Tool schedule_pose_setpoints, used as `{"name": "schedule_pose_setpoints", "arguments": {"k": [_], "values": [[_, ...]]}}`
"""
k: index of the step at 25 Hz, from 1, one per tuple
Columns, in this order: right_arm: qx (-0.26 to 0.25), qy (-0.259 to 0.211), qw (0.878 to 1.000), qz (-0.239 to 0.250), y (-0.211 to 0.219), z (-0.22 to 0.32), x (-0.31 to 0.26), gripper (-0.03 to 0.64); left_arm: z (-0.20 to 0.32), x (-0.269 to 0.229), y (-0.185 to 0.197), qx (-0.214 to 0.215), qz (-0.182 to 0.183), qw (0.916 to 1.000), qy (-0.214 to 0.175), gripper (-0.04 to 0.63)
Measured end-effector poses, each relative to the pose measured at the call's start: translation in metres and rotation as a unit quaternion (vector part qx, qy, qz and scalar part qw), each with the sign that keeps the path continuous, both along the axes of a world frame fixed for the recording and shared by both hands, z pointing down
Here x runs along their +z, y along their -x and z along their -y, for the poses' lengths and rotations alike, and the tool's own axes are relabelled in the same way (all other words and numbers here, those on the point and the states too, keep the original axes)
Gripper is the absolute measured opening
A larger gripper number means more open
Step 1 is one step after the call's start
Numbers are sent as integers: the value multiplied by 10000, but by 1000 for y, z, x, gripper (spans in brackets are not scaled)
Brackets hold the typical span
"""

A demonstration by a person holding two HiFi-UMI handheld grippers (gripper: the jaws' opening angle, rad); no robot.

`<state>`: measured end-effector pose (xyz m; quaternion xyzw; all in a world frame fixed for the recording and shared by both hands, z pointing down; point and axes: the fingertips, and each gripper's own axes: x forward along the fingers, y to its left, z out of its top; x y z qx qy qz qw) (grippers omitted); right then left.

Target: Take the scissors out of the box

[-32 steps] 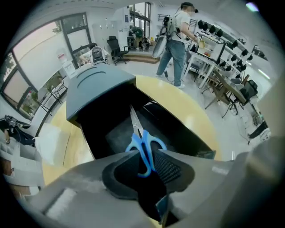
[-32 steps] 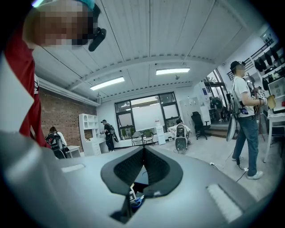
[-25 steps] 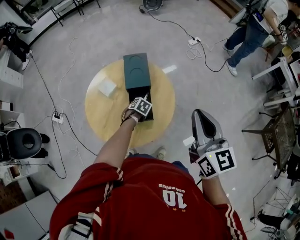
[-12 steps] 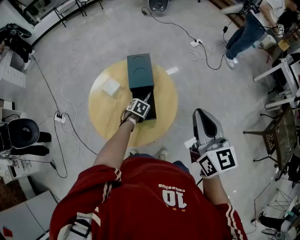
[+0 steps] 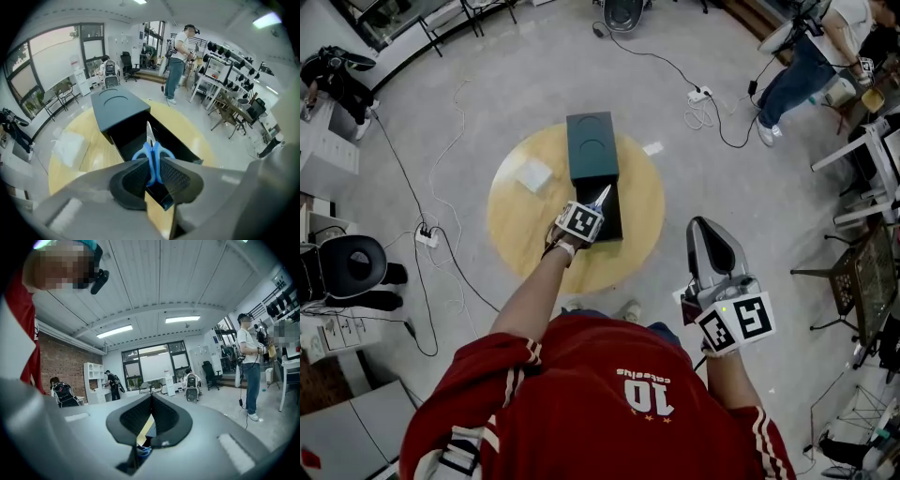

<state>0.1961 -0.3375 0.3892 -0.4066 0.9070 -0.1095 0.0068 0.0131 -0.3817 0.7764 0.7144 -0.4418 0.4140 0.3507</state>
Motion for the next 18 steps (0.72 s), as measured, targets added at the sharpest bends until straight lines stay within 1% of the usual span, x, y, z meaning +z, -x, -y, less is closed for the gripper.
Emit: {"name": "schedule_pose_setpoints", "arguments": {"k": [2,5,10,12,14,18], "values": [[5,-15,10000,-4,2,-3,-1,-11,2,-12,3,45,37,9998,-194,84],[15,-48,10000,-17,8,-6,-3,-11,6,-36,14,197,161,9977,-623,84],[43,-104,9999,-20,17,-9,-10,-11,-4,-69,23,311,50,9946,-986,84],[57,-137,9999,-18,21,-13,-12,-11,-12,-81,23,355,-147,9932,-1096,84],[71,-180,9998,-6,27,-17,-14,-11,-21,-94,18,391,-489,9906,-1215,85],[110,-258,9996,11,35,-25,-21,-11,-27,-139,15,345,-1018,9783,-1772,86]]}}
